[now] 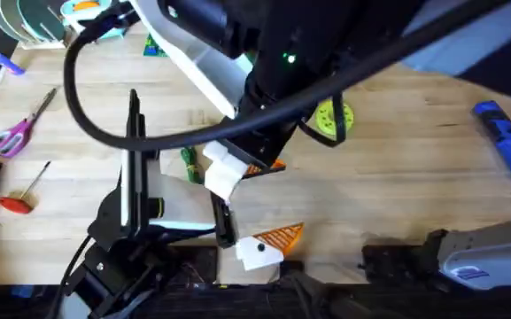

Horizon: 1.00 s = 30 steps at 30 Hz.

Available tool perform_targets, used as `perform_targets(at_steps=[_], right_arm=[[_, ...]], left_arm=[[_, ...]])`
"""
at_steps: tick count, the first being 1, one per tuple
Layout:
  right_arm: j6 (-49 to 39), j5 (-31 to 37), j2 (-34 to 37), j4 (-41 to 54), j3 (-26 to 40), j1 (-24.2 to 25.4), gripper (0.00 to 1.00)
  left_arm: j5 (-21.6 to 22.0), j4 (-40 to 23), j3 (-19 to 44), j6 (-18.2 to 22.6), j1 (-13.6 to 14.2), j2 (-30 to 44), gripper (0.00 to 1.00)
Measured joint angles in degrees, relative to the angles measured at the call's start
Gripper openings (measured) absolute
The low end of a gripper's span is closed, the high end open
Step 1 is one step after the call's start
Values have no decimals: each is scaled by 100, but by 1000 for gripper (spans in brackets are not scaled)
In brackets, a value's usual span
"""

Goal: Pick up the gripper from the table and insert it into the empty holder that is missing its gripper. Then pick up a screw, insert it into the mounting hole, and use the screwdriver to tighten it. Finally, clean up the table by picking up the vegetable and placing it into the bucket.

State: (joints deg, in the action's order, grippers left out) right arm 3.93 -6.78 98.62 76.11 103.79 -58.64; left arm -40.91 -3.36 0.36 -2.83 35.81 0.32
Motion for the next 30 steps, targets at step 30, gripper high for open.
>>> perform_targets(at_steps=[30], right_arm=[[78,393,-1312,226,-30,1487,993]], left_arm=[[-4,1,0,46,0,0,993]])
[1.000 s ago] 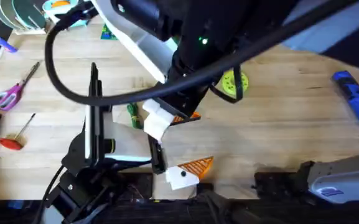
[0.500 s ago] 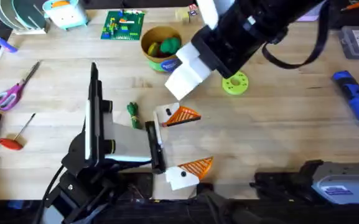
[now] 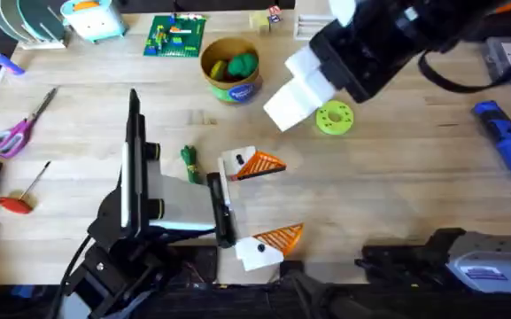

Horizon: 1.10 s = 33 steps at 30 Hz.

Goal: Pick up the gripper from the table and insert it into the empty holder that is missing its gripper. Then pick up a screw, insert it into the mounting hole, and use the screwdriver to tighten it. Finally, clean up the table by picking up the vegetable and placing it into the bucket.

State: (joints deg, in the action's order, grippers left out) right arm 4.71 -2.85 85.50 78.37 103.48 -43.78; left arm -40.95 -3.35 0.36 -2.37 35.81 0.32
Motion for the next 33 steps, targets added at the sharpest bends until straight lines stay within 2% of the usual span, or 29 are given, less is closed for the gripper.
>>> perform_targets(at_steps=[4,10,18,19,22,27,29,31,33], right_arm=[[0,26,-462,-103,-462,440,994],[-43,-450,-1492,-778,-1835,1128,994],[-650,-2111,-2810,-933,-3137,1181,994],[-957,-2778,-3071,-914,-3366,1155,994],[-1279,-3249,-3252,-794,-3438,1153,994],[-1572,-3203,-3451,-412,-3445,1153,992],[-1631,-3152,-3467,-380,-3445,1153,993],[-1674,-3120,-3466,-378,-3455,1153,993],[-1690,-3102,-3466,-374,-3462,1153,993]], left_arm=[[0,1,0,0,0,0,994],[0,1,0,1,0,-2,982],[0,1,0,15,0,0,975],[0,1,0,18,0,0,995],[0,1,0,20,0,0,999],[0,1,0,20,0,-1,989],[0,1,0,17,0,0,879],[1,1,0,22,0,0,634],[0,1,0,25,0,0,334]])
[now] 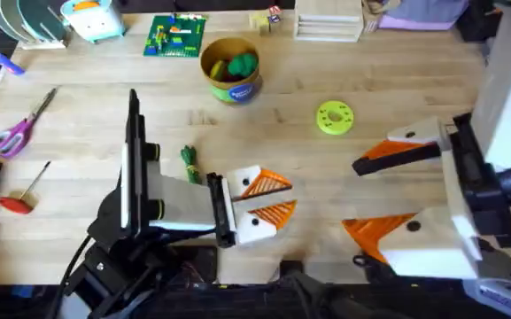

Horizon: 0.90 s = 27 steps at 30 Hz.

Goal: Pick up the gripper from the table and insert it into the empty holder that is missing its gripper. Then pick up a screw, insert it into the mounting hole, and use the screwdriver to tighten it. Finally, clean up the table by picking up the vegetable and placing it into the bucket.

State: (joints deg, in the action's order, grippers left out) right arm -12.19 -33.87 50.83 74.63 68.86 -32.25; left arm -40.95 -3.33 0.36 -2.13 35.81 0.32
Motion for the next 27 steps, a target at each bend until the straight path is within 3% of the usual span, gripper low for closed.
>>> perform_targets(at_steps=[2,3,16,27], right_arm=[[-13,0,1,-2,0,0,993],[-20,2,-1,2,-2,0,993],[51,396,2,50,-2,2,993],[1173,2999,2,-211,-2,778,993]], left_arm=[[0,0,0,19,0,0,49],[0,0,0,28,0,-2,18],[0,0,0,30,0,0,17],[0,0,0,30,0,0,17]])
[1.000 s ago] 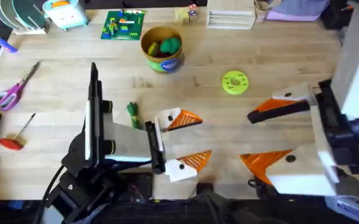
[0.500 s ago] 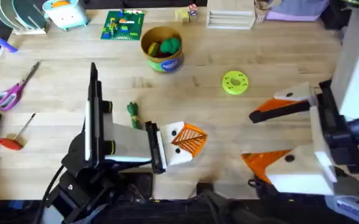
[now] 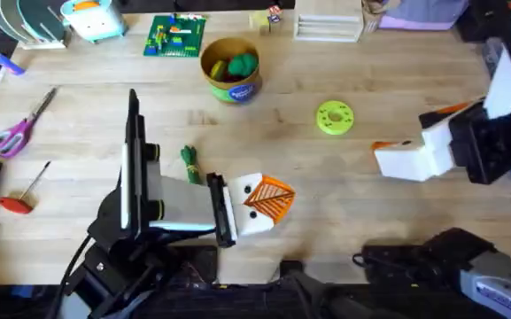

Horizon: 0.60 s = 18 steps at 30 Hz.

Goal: Pick up the gripper from the table and insert it into the empty holder that is missing its gripper. Then pick up a screw, insert it into the mounting hole, and use the screwdriver to tighten it. Finally, clean up the table by picking up the vegetable and placing it into the bucket.

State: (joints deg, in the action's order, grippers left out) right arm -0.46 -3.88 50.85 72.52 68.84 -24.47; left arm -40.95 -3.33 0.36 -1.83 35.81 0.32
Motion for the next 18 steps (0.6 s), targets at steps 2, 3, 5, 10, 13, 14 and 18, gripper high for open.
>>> perform_targets(at_steps=[2,3,5,10,13,14,18], right_arm=[[31,250,0,-14,0,102,992],[30,325,-1,-14,0,150,992],[23,509,0,-17,0,317,992],[-225,1006,11,-75,0,1199,992],[-614,1147,125,-239,0,1991,994],[-748,1176,201,-301,0,2288,994],[-1148,1244,662,-524,0,3500,994]], left_arm=[[0,0,0,0,0,-2,17],[0,0,0,0,0,-1,17],[0,0,0,0,0,-2,17],[0,0,0,0,0,-1,17],[1,0,0,0,0,0,17],[2,0,0,0,0,0,17],[4,0,0,0,0,0,17]])
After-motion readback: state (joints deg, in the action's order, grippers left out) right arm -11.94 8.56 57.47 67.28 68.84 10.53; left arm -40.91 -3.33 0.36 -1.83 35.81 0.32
